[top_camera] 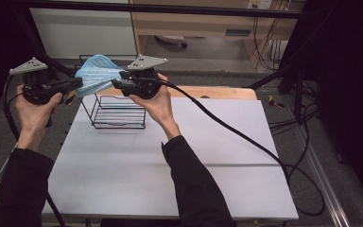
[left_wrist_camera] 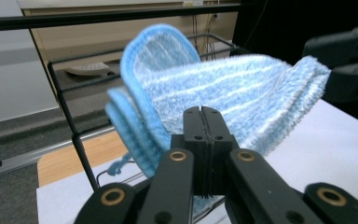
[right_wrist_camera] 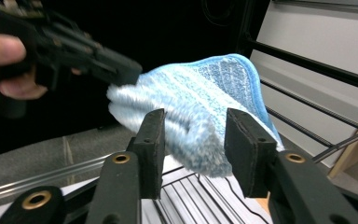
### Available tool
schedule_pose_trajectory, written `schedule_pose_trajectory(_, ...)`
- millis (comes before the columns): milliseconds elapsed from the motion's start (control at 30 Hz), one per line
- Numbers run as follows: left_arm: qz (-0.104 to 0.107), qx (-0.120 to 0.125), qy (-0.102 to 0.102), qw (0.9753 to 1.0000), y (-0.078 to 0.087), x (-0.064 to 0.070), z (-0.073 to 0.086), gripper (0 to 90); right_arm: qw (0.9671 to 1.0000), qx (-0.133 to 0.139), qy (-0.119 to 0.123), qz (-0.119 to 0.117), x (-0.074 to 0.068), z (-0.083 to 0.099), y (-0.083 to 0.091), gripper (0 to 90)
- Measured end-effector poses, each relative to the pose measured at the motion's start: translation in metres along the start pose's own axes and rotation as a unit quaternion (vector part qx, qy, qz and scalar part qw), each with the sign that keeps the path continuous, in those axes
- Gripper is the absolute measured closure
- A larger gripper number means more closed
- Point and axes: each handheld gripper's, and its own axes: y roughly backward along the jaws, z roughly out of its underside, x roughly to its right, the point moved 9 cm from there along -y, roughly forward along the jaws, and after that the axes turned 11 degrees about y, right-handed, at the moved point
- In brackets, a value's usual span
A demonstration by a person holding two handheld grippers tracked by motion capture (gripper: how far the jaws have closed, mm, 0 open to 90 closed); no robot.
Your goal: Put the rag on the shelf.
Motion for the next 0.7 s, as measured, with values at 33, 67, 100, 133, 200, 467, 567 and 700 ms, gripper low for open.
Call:
schedule_pose_trajectory(33,0.000,-0.002,-0.002,1.0000,-0.001,0.000,0.002,89.7,1.0000,0.002,-0.003,-0.002,-0.001,-0.001,0.001,58.5)
schedule_pose_trajectory(67,0.000,-0.004,-0.004,1.0000,-0.002,0.000,0.005,89.7,1.0000,0.004,-0.005,-0.002,-0.001,-0.002,0.001,58.6)
schedule_pose_trajectory(100,-0.002,-0.006,-0.007,1.0000,-0.003,0.000,0.007,89.7,0.9999,0.006,-0.009,-0.003,-0.001,-0.002,0.001,58.6)
schedule_pose_trajectory(133,-0.003,-0.007,-0.011,0.9999,-0.003,-0.001,0.009,89.7,0.9999,0.007,-0.011,-0.005,-0.001,-0.003,0.001,58.8)
schedule_pose_trajectory(200,-0.003,-0.008,-0.015,0.9999,-0.005,-0.001,0.013,89.8,0.9998,0.006,-0.016,-0.006,-0.002,-0.002,0.001,63.5)
schedule_pose_trajectory(467,-0.007,-0.010,-0.016,0.9998,-0.008,-0.005,0.022,89.8,0.9980,-0.056,-0.022,-0.020,-0.007,0.021,-0.012,89.9)
schedule_pose_trajectory(567,-0.008,-0.012,-0.015,0.9998,-0.010,-0.008,0.027,89.7,0.9969,-0.076,-0.017,-0.011,-0.005,0.032,-0.019,89.9)
schedule_pose_trajectory(700,-0.014,-0.011,-0.012,0.9998,-0.015,-0.012,0.033,89.8,0.9966,-0.081,-0.017,0.005,-0.001,0.041,-0.026,89.5)
